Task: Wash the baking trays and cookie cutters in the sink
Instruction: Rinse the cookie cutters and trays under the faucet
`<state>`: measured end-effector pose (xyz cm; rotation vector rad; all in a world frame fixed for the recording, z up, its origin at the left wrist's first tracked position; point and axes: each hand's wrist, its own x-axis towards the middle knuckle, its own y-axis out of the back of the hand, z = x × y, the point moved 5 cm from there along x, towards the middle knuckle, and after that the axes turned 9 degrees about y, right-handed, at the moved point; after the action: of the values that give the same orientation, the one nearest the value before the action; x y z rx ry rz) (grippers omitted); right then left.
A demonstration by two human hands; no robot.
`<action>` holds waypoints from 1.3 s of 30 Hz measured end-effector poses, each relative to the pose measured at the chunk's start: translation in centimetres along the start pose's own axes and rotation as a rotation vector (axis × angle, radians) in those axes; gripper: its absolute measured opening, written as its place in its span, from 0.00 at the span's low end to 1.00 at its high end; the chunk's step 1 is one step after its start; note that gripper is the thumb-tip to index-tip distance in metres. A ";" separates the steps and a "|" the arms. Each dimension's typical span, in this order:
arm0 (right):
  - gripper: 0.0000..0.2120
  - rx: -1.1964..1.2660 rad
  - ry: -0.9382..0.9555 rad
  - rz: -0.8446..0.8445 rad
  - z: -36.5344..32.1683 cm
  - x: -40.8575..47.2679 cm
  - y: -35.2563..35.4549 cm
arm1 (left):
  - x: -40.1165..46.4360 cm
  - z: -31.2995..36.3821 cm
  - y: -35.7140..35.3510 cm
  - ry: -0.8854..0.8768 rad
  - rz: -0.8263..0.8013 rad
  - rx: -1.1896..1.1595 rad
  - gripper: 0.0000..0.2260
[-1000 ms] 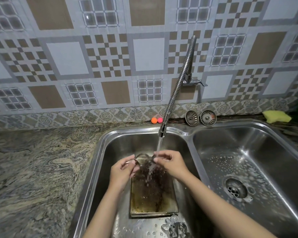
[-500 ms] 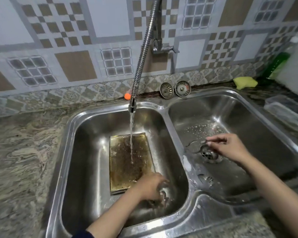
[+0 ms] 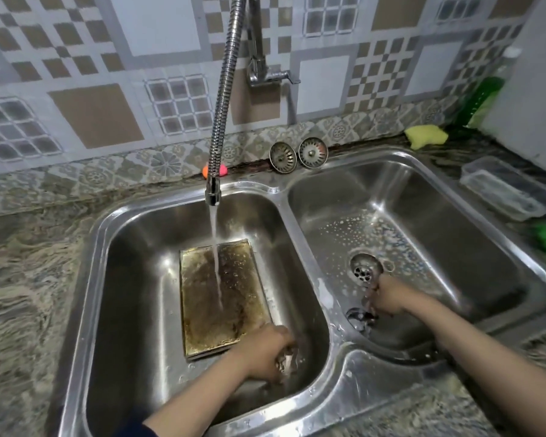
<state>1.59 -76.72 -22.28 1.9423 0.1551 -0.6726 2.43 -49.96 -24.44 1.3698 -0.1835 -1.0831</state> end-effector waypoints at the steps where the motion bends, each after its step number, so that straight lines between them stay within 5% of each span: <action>1: 0.07 -0.021 0.037 0.070 -0.8 -0.3 1.1 | -0.3 -0.2 0.9 0.023 0.030 -0.113 0.29; 6: 0.05 0.313 0.352 0.441 -7.2 -3.4 4.9 | -2.7 -2.7 6.1 0.140 0.304 -0.653 0.33; 10: 0.10 0.683 0.627 0.275 -13.9 -4.9 4.3 | -3.9 -5.1 8.6 0.221 0.445 -1.093 0.31; 14: 0.17 0.771 0.789 0.131 -18.2 -3.5 2.8 | -5.0 -6.5 10.9 0.223 0.581 -1.486 0.22; 22: 0.14 0.903 0.812 0.313 -22.5 -1.0 1.9 | -6.7 -8.1 12.8 0.372 0.843 -1.331 0.07; 30: 0.13 0.981 0.693 0.383 -22.8 0.6 0.8 | -7.6 -8.8 13.2 0.372 0.970 -1.070 0.10; 39: 0.12 0.975 0.716 0.380 -23.9 0.0 0.7 | -8.4 -9.3 12.9 0.356 0.969 -1.199 0.13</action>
<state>11.10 -56.30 -14.18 2.9722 -0.1406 0.3196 10.76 -39.79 -12.15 0.2380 0.0802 -0.0057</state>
